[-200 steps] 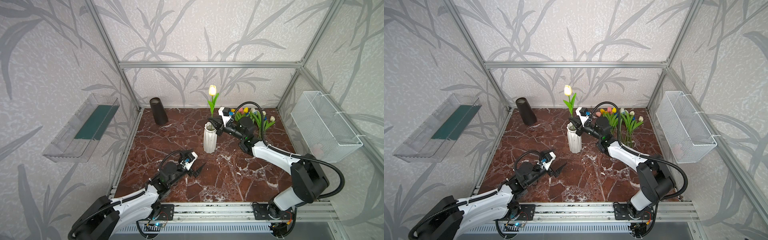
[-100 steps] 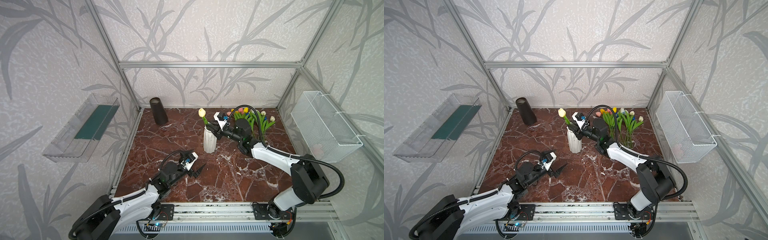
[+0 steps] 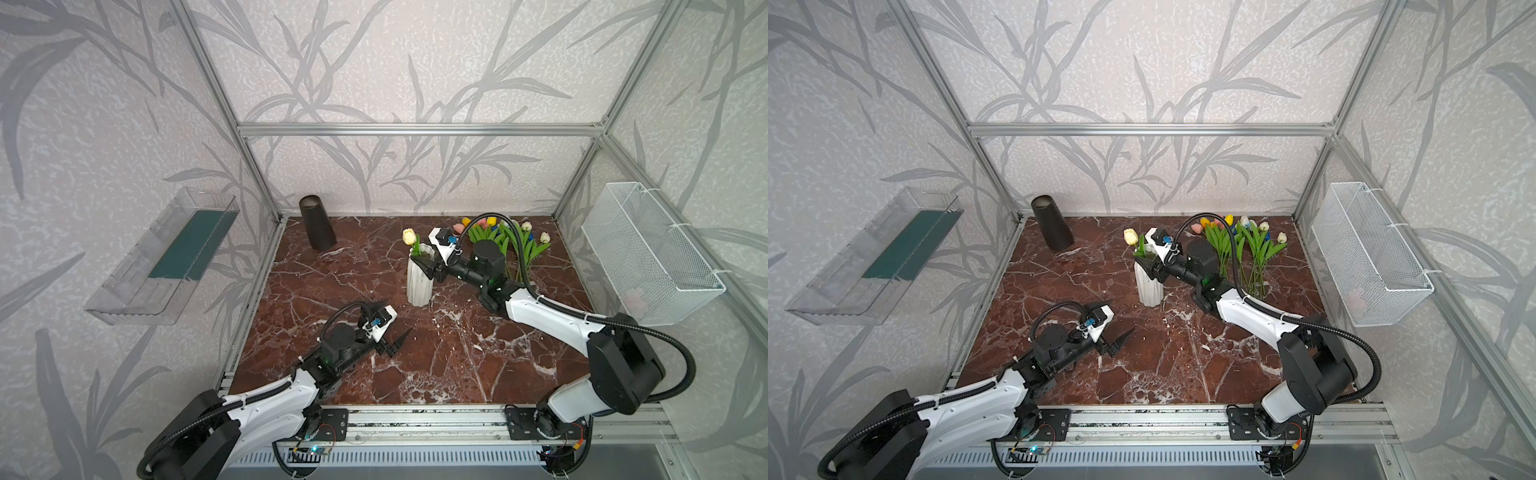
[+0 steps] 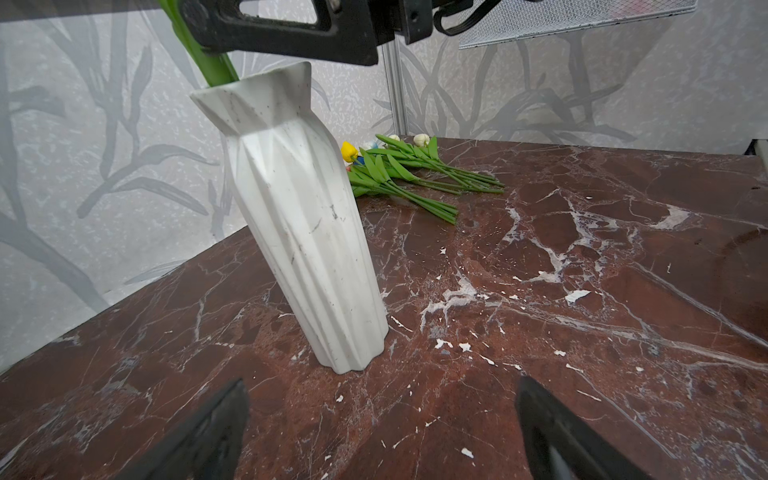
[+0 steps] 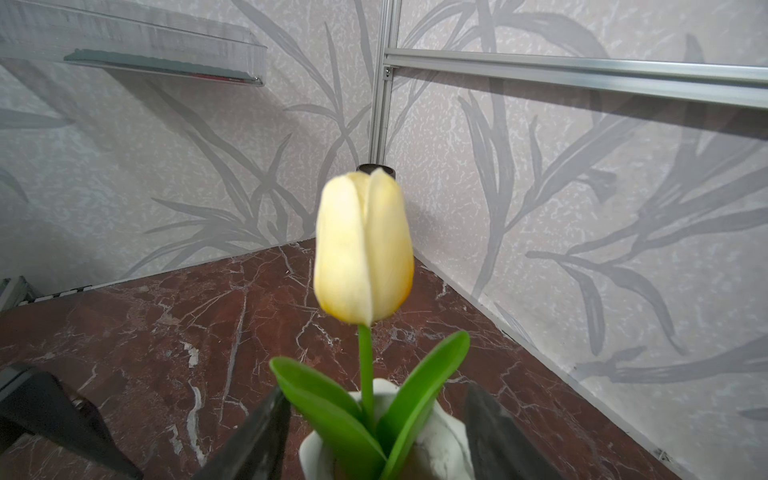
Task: Arrange the flowers into the vase
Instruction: 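Lower the tulip stem into the vase mouth with the right gripper, then open the right gripper and move it back to the tulip pile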
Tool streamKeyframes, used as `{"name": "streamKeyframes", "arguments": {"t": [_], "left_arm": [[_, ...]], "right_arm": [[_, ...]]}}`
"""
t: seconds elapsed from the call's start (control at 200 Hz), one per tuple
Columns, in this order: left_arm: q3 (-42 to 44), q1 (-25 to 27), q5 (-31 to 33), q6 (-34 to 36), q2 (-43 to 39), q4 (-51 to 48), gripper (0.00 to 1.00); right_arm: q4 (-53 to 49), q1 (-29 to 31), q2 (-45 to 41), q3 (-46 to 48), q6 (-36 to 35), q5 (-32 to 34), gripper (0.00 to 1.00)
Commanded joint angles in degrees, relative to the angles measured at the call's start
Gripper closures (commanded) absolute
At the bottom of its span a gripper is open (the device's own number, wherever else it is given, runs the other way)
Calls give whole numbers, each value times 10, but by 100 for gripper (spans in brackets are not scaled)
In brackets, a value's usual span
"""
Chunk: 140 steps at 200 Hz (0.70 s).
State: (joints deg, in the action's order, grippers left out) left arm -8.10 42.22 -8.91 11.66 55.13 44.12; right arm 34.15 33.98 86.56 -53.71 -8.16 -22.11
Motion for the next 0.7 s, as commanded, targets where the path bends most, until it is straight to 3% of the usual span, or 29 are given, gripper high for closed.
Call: {"name": "streamKeyframes", "arguments": {"t": [0.0, 0.31, 0.415, 0.525, 0.62, 0.695], "left_arm": [[-13, 4, -7, 11, -17, -6, 0], [-1, 5, 13, -1, -57, 22, 1], [-31, 3, 57, -39, -60, -5, 0], [-45, 3, 67, -32, -23, 50, 1], [-50, 3, 77, -48, 24, 119, 1], [-68, 3, 61, -34, 63, 134, 1]], "right_arm": [[4, 3, -40, 13, -22, 5, 27], [39, 2, -152, 92, -42, 50, 23], [76, -16, -180, 123, -18, 107, 24], [32, -78, -163, 109, 70, 184, 24], [-106, -159, -129, 59, 178, 209, 37], [-220, -207, -88, 16, 213, 235, 52]]}}
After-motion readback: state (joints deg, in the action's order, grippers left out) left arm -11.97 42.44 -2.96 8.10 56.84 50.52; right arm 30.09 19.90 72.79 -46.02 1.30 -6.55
